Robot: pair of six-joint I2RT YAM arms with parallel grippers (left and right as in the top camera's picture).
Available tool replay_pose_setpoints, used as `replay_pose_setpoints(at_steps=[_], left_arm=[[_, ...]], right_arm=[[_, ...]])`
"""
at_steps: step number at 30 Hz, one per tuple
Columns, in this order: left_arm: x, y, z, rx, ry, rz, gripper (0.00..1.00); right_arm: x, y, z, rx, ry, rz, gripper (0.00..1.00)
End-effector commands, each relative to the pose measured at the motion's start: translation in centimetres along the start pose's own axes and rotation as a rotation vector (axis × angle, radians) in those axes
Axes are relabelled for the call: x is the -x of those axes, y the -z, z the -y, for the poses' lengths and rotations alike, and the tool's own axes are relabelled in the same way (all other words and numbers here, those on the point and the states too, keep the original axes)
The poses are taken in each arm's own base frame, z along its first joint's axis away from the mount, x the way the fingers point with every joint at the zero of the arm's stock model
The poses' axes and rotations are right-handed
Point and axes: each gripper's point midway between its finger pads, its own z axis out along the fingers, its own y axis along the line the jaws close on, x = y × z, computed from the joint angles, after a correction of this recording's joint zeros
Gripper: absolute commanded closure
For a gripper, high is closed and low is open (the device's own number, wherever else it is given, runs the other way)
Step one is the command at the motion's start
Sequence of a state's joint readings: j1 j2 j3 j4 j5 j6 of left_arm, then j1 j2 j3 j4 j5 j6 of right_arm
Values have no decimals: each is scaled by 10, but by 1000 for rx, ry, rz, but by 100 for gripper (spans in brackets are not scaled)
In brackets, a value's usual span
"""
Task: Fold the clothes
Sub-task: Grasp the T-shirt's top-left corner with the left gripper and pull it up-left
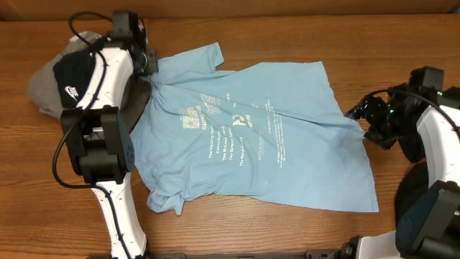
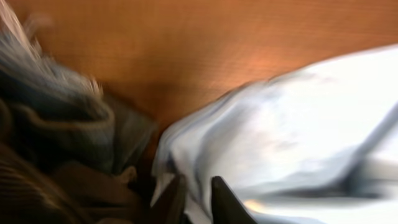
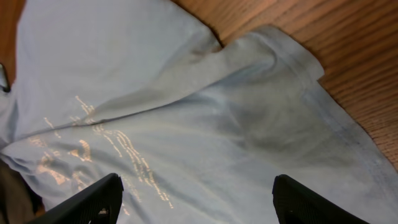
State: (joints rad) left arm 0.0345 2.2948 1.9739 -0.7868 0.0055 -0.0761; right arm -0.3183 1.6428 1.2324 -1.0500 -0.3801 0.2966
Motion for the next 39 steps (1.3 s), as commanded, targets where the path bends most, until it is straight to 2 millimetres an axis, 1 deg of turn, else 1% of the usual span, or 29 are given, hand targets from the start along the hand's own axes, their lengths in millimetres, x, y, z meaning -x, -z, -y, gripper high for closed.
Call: replay_pose_setpoints(at_steps=[1,3,4,5,7,8,9,13,15,16,19,20,21,22,23,25,26,28,29,31,32,33,37,39], left_arm=[[39,54,30,-105,-10,107,78],[49,77,34,-117,-15,134,77],[54,95,37,-134,-18,150,72],[57,109,40,-148,-20,160,71],[60,136,42,-160,-22,179,71],[60,151,42,-165,-24,189,70],[60,168,44,-177,-31,201,70],[51,226,44,-182,-59,242,67],[45,251,43,-180,-79,262,64],[41,265,43,-181,-83,274,62],[29,298,41,-182,-85,297,57],[25,307,41,-182,-85,300,54],[20,314,40,-180,-84,301,51],[16,321,39,-180,-85,301,48],[12,326,39,-179,-86,299,45],[2,335,38,-176,-94,288,44],[-3,338,37,-176,-94,277,43],[-13,341,36,-173,-96,254,43],[-17,341,35,-167,-94,240,43],[-23,341,34,-162,-106,217,44],[-26,341,33,-161,-115,208,44],[-28,340,33,-159,-118,199,44],[-33,339,33,-160,-118,179,44],[-34,339,33,-160,-118,176,44]], right_arm=[[2,-2,9,-49,-9,33,20],[7,-2,16,-88,-5,58,19],[12,-1,21,-116,-2,81,19],[16,-1,24,-139,1,101,20],[24,1,32,-185,5,139,26],[25,1,34,-198,4,142,27],[22,0,36,-203,-1,131,28],[-3,-6,51,-259,-69,33,29],[-14,-12,58,-278,-119,-4,32],[-18,-16,64,-295,-138,-10,32],[-34,-33,86,-351,-201,-24,32],[-39,-39,90,-353,-214,-32,25],[-44,-45,94,-351,-219,-40,18],[-48,-50,97,-352,-221,-46,15],[-52,-55,101,-354,-221,-49,13],[-58,-63,107,-356,-222,-51,13],[-61,-66,110,-357,-224,-54,19],[-69,-70,115,-366,-267,-63,39],[-74,-72,117,-372,-290,-70,47],[-87,-72,119,-379,-318,-112,69],[-95,-70,119,-385,-339,-144,78],[-103,-69,118,-383,-354,-179,82],[-137,-56,114,-393,-420,-314,88],[-142,-49,112,-396,-425,-319,90]])
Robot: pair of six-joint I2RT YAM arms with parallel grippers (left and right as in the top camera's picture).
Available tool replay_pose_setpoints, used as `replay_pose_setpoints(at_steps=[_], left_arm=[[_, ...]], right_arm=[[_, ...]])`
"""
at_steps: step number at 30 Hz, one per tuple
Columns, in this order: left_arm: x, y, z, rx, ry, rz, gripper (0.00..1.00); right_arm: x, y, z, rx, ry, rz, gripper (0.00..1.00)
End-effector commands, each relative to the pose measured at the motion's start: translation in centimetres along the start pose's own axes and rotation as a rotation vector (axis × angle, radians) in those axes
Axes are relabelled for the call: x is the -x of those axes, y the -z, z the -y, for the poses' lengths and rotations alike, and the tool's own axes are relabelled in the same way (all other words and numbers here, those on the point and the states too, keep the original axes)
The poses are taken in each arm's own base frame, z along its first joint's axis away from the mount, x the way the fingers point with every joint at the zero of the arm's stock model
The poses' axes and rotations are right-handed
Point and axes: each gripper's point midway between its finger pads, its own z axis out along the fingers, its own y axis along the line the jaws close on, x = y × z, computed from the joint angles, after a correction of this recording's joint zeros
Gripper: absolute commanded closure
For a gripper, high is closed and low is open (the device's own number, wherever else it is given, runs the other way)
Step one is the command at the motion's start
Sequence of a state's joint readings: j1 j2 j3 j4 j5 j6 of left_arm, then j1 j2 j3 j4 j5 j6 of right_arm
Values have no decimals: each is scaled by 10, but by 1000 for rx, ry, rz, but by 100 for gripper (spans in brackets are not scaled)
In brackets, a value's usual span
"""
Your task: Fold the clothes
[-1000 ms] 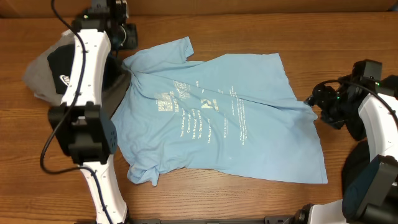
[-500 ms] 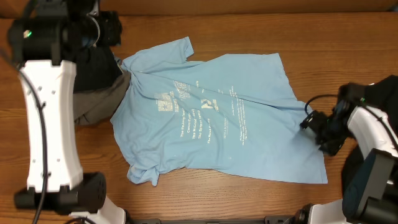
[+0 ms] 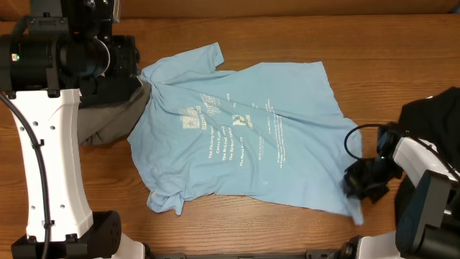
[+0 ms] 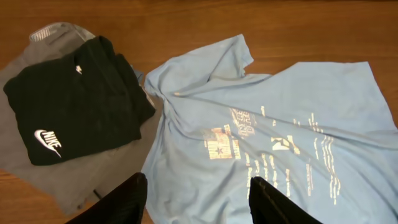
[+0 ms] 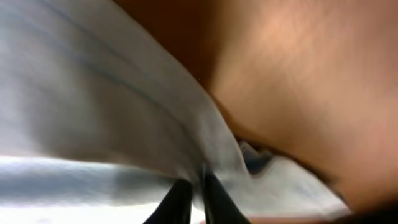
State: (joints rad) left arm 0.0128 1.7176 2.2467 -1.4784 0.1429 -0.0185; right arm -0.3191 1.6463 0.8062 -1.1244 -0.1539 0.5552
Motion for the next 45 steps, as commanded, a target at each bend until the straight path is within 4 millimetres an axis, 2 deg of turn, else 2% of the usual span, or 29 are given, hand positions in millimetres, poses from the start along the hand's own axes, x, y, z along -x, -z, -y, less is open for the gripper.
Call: replay_pose_setpoints(at_steps=[1,4,7,8,9,10,11,14,17,19,22,24,28,32,35,41,43,44,45], left_arm=[[2,10,3,-5,-32,24,44],[2,10,3,-5,-32,26,43],[3,10,3,-5,-33,29,41],[3,10,3,-5,-33,31,41],[4,10,3,-6,-33,33,40],[4,10,3,-6,-33,34,40],[4,10,3,-6,-34,36,39],[5,10,3,-6,-34,37,38],[3,10,4,-14,-33,31,37],[1,10,6,-24,-33,21,36],[-5,11,16,-80,-71,-1,34],[-12,11,21,-113,-77,-25,34],[-26,12,23,-128,-70,-83,34],[-37,14,23,-128,-61,-130,35],[-40,14,23,-129,-57,-142,36],[-40,14,24,-131,-57,-139,36],[-39,14,26,-144,-58,-135,36],[-38,14,27,-149,-57,-134,36],[-38,14,27,-151,-57,-132,36]], right_arm=[[-8,8,-4,39,-38,-3,90],[-3,27,-12,106,-47,81,89],[15,67,-34,233,29,251,82],[20,85,-42,276,76,310,76],[24,106,-51,323,126,379,54],[27,125,-59,366,161,439,40],[31,143,-67,404,195,498,35],[41,193,-94,540,272,646,35],[48,217,-121,664,349,711,36],[56,224,-138,723,387,732,37],[73,221,-162,763,425,743,38],[89,208,-178,759,444,738,38],[112,167,-206,741,486,689,38],[130,122,-225,722,499,626,37],[130,97,-236,724,545,578,33],[116,63,-252,700,647,524,33],[110,58,-256,690,679,518,41],[108,57,-257,688,691,518,55],[106,58,-258,688,697,517,74]])
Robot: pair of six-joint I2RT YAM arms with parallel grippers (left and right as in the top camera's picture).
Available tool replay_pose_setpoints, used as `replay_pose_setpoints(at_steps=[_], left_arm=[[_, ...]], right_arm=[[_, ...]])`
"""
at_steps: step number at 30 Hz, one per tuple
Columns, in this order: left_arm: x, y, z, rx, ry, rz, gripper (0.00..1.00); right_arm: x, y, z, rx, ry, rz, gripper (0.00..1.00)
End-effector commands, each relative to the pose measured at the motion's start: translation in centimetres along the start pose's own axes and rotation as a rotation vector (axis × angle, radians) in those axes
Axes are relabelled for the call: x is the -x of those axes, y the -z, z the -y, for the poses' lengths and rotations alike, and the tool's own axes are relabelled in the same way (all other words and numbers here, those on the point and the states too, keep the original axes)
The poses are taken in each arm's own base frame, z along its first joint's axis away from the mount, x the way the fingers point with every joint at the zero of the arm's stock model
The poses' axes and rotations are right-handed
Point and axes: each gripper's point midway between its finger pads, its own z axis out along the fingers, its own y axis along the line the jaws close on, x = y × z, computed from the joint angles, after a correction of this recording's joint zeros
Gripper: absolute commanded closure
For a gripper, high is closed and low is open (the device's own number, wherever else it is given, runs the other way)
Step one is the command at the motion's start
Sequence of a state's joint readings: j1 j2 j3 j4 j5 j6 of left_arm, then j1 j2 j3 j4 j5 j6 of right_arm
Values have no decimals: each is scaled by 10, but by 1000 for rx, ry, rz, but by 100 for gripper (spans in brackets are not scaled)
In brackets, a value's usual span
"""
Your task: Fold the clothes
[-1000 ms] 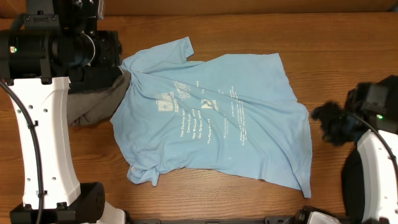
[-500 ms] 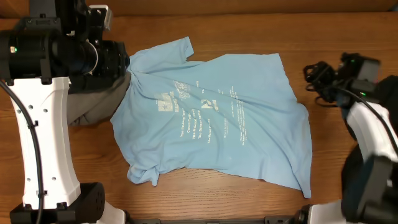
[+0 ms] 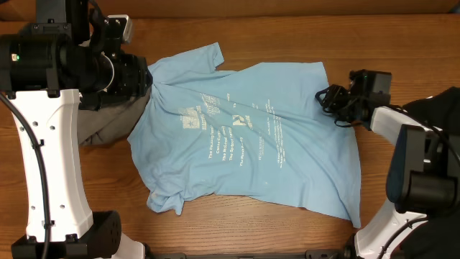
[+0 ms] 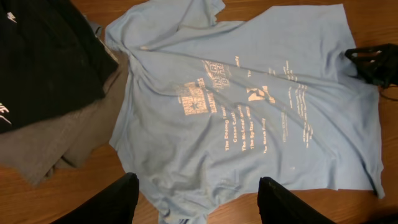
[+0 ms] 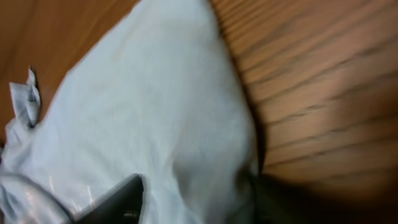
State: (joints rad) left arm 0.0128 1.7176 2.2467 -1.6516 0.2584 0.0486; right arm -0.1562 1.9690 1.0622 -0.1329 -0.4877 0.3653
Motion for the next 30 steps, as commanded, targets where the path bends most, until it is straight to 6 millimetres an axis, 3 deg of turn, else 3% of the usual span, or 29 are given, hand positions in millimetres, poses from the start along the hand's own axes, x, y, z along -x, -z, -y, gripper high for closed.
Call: replay_pose_setpoints(at_steps=[1,2,4,8,11,13,16,18,20,21,22,24,26,28,30], left_arm=[[2,9,8,-30,-30,35,36],[2,9,8,-30,-30,34,36],[2,9,9,-31,-29,33,36],[1,9,8,-31,-29,31,36],[2,9,8,-30,-30,33,36],[3,9,8,-30,-31,38,36],[4,9,8,-30,-33,42,36],[4,9,8,-30,-33,42,36],[4,9,8,-30,-33,42,36],[4,9,8,-30,-33,42,36],[4,9,8,-30,-33,42,36],[4,9,8,-29,-32,42,35],[4,9,8,-30,-33,42,35],[4,9,8,-29,-32,42,35],[4,9,8,-29,-32,42,35]], right_arm=[[-11,-7,-5,9,35,-45,87],[-10,-3,-7,8,30,-46,96],[0,12,-11,-1,13,-30,96],[34,62,-10,-121,1,73,96],[46,101,-30,-145,69,118,96],[41,117,-50,-130,96,120,96],[20,120,-71,-115,127,71,96],[-6,110,-82,-118,144,-13,93],[-34,97,-86,-153,172,-93,81],[-44,93,-83,-194,190,-114,69],[-49,90,-78,-248,209,-121,65],[-45,91,-69,-354,239,-82,58],[-32,95,-63,-415,220,-17,43],[-16,98,-59,-419,167,48,36],[1,98,-60,-374,118,99,35]])
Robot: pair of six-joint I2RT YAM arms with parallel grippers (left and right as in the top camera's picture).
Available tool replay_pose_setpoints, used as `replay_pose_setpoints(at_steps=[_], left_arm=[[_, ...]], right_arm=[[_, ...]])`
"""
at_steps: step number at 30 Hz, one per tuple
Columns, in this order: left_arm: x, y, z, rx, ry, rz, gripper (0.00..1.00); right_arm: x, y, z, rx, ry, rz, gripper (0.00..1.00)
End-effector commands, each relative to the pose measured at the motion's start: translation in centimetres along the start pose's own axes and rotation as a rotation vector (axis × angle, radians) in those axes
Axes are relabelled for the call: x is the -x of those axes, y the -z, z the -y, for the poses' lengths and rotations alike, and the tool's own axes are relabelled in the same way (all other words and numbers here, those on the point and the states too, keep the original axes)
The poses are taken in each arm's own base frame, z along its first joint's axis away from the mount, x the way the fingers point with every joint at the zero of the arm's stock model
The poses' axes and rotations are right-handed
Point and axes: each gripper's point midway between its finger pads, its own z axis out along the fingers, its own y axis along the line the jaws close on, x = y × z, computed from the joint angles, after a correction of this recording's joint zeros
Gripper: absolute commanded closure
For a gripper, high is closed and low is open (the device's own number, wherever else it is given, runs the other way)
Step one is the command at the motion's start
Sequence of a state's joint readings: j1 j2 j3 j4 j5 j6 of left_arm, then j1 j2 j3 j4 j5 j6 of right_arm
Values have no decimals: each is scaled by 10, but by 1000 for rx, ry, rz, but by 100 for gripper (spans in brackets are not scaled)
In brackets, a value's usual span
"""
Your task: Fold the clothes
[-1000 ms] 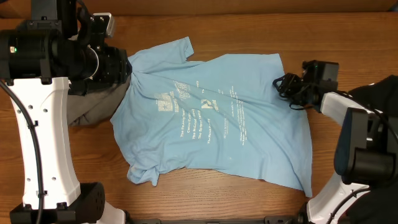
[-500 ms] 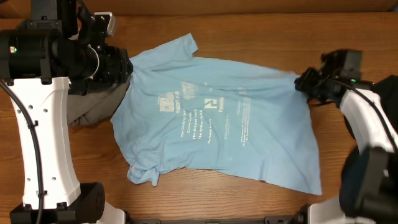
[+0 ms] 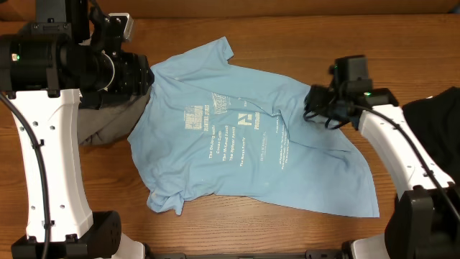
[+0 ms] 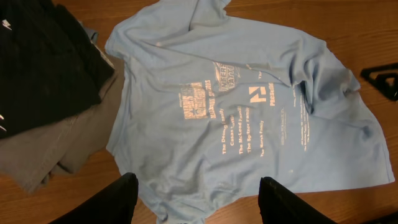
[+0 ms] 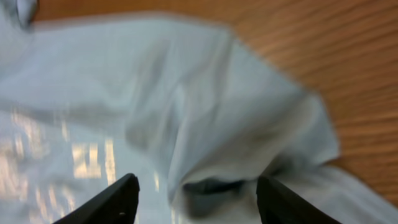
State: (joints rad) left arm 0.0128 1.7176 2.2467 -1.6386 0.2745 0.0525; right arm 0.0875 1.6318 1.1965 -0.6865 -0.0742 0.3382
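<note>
A light blue T-shirt with white print lies spread face up on the wooden table. Its upper right part is bunched into a fold. My right gripper is low over that fold, fingers wide apart and open, with the cloth between them. In the overhead view the right gripper sits on the shirt's right shoulder side. My left gripper hangs high over the table, open and holding nothing, with the whole shirt seen below it.
A black Nike garment lies folded on a grey one left of the shirt. Another black cloth lies at the right edge behind my right arm. Bare wood runs along the front edge.
My right gripper has moved from the shirt's top right corner inward onto the cloth. That corner is now bunched leftward, and the lower right hem is spread out to the right. The left arm has not moved.
First my left gripper was shut on the shirt's shoulder by the pile, and the right was open at the right edge. Then the left was raised and open, the right shut on the lower right hem. Later the right stood at the top right corner, now over a bunched fold.
</note>
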Motion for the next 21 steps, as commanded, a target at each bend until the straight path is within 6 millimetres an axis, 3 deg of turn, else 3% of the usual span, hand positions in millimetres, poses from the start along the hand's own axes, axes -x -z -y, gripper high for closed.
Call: replay_pose_setpoints(at_steps=[1,4,7,11,15,21], left_arm=[[1,9,6,-14,-25,29,35],[1,9,6,-14,-25,29,35],[1,9,6,-14,-26,29,35],[2,9,6,-14,-25,30,35],[2,9,6,-14,-26,33,34],[2,9,6,-14,-26,32,35]], right_arm=[[31,5,25,-46,-108,104,35],[50,4,38,-38,-143,160,36],[51,-4,55,-63,-175,146,42],[28,-31,76,-108,-214,31,46],[0,-64,77,-76,-227,-102,45],[-21,-84,81,-79,-241,-188,45]])
